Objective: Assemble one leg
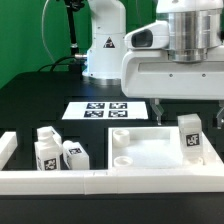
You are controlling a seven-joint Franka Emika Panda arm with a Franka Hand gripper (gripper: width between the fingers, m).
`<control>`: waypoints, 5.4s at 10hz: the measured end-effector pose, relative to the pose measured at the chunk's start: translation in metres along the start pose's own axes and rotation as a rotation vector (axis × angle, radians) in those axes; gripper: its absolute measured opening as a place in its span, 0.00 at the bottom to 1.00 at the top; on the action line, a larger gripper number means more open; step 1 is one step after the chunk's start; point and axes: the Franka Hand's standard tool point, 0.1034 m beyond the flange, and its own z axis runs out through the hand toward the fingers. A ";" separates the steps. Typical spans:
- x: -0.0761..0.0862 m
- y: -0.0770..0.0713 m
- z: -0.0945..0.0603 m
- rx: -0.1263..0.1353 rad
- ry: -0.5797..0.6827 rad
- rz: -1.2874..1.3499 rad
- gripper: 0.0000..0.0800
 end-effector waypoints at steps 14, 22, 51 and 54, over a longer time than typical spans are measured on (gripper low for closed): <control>-0.004 -0.006 0.000 0.062 -0.045 1.247 0.36; -0.008 -0.009 0.004 0.064 -0.001 0.692 0.81; -0.007 -0.018 0.012 -0.045 0.067 -0.057 0.81; -0.007 -0.018 0.012 -0.043 0.068 0.017 0.61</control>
Offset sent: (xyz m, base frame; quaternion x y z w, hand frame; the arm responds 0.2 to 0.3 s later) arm 0.0000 0.0000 0.0000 0.0000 0.0000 0.0000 1.0000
